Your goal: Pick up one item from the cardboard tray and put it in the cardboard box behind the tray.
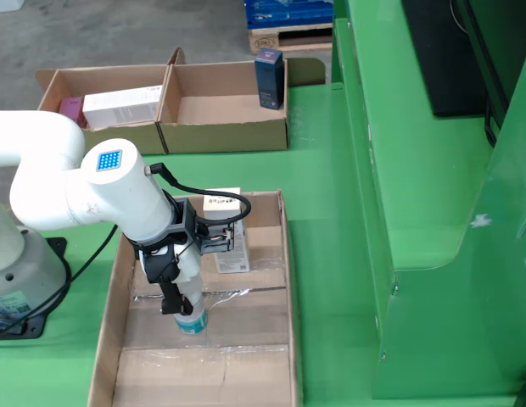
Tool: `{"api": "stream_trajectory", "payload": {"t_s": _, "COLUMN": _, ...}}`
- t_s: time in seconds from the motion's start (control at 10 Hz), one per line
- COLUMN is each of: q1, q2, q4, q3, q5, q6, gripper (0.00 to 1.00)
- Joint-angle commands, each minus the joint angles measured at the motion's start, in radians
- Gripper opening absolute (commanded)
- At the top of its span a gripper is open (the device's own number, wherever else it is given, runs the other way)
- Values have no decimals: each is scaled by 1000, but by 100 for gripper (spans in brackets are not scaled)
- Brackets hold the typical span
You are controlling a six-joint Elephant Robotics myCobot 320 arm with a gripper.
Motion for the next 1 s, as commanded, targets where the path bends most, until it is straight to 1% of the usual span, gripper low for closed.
{"api": "stream_trajectory", "payload": {"t_s": 0.0, "q1": 16, "q2": 17, "q4": -145, "q3": 188, "q5": 5, "q6": 5, "gripper": 0}}
{"api": "stream_trajectory", "payload": {"t_s": 0.3, "q1": 55, "q2": 114, "q4": -244, "q3": 258, "q5": 0, "q6": 59, "gripper": 0}}
{"api": "stream_trajectory", "payload": {"t_s": 0.4, "q1": 74, "q2": 217, "q4": -272, "q3": 242, "q5": -10, "q6": 100, "gripper": 0}}
{"api": "stream_trajectory", "payload": {"t_s": 0.5, "q1": 74, "q2": 217, "q4": -272, "q3": 242, "q5": -10, "q6": 100, "gripper": 0}}
{"api": "stream_trajectory", "payload": {"t_s": 0.6, "q1": 76, "q2": 256, "q4": -322, "q3": 283, "q5": -5, "q6": 113, "gripper": 0}}
{"api": "stream_trajectory", "payload": {"t_s": 0.7, "q1": 86, "q2": 258, "q4": -387, "q3": 365, "q5": -8, "q6": 125, "gripper": 0}}
{"api": "stream_trajectory", "payload": {"t_s": 0.8, "q1": 89, "q2": 207, "q4": -496, "q3": 528, "q5": -3, "q6": 123, "gripper": 0}}
{"api": "stream_trajectory", "payload": {"t_s": 0.9, "q1": 120, "q2": 254, "q4": -527, "q3": 550, "q5": -31, "q6": 163, "gripper": 0}}
